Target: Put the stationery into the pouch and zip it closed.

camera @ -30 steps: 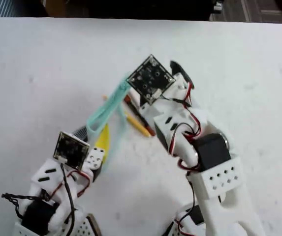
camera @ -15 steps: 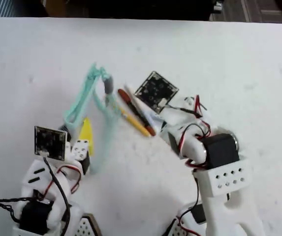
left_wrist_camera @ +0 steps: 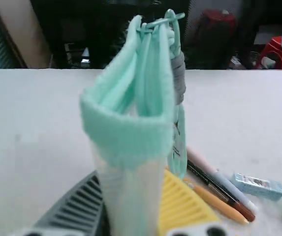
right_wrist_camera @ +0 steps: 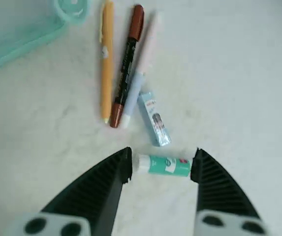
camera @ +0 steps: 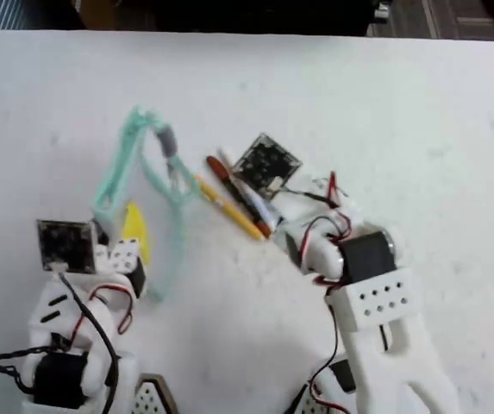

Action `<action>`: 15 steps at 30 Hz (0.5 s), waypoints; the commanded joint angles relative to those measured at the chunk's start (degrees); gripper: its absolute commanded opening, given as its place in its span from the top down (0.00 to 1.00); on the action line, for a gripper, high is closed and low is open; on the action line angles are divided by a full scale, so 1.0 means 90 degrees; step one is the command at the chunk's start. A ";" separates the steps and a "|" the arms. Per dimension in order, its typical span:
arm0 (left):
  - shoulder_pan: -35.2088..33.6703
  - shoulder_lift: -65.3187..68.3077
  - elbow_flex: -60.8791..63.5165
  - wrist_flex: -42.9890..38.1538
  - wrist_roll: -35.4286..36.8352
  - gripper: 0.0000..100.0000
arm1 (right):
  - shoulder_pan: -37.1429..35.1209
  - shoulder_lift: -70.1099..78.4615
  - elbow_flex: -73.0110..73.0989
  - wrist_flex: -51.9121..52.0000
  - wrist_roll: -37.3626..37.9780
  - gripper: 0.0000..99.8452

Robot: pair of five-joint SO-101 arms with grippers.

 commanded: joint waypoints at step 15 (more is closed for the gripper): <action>-0.0884 -0.0054 -0.0313 -0.0254 0.1026 0.98 | -0.0640 0.6051 -0.4161 -0.0435 -0.1201 0.82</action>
